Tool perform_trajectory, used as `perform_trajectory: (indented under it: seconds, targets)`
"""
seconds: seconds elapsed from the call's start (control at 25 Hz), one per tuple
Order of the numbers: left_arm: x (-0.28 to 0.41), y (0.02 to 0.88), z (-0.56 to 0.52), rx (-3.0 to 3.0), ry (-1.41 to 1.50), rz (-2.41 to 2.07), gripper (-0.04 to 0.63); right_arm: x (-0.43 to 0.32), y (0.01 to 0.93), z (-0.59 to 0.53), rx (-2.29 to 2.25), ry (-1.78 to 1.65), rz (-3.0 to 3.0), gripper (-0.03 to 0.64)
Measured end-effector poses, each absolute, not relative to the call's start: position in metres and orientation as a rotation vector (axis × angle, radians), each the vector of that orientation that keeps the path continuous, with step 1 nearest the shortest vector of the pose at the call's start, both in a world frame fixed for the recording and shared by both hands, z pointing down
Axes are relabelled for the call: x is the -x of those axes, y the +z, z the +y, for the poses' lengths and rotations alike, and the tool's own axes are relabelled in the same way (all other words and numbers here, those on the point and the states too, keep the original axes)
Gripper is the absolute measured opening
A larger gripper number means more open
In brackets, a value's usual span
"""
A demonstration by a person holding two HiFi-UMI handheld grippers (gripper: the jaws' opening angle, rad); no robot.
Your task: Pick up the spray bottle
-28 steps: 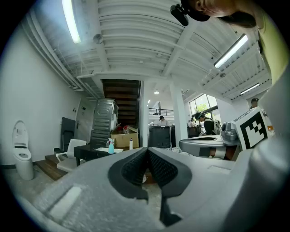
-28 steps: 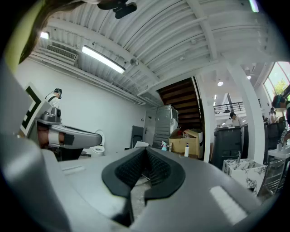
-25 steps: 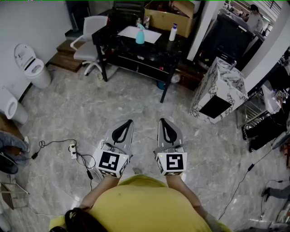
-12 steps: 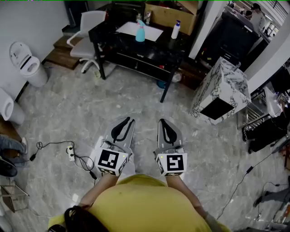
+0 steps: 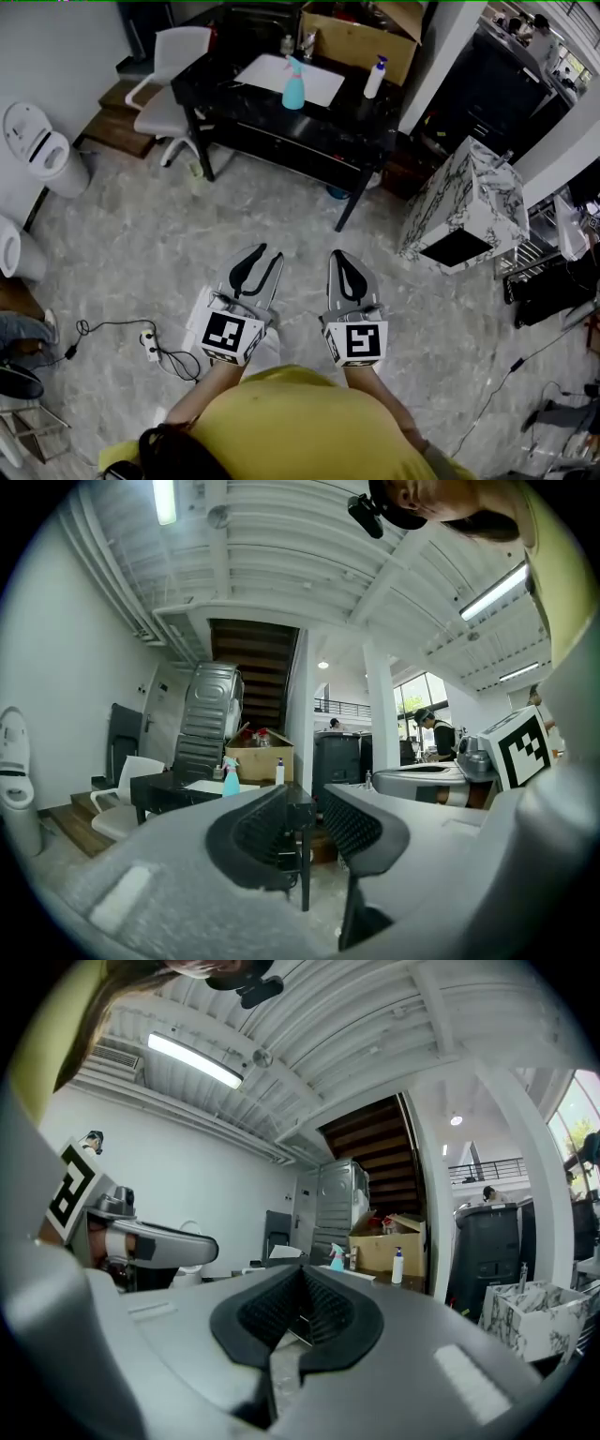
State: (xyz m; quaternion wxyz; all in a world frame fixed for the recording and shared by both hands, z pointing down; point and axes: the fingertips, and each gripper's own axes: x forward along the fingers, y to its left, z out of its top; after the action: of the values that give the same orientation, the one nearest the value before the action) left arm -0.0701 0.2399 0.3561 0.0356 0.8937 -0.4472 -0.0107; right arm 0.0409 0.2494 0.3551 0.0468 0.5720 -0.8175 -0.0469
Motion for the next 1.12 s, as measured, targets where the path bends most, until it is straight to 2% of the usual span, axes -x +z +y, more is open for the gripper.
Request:
perform_trajectory:
  seconds: [0.48, 1.12]
  targets:
    - [0.087, 0.367, 0.110, -2.769, -0.028, -1.285, 0.138, -0.017, 0.362, 0.123, -1.774, -0.157, -2.444, 0.000]
    - [0.100, 0.372, 0.052, -2.746, -0.067, -1.252, 0.158, -0.010, 0.363, 0.069, -1.769, -0.158, -2.400, 0.000]
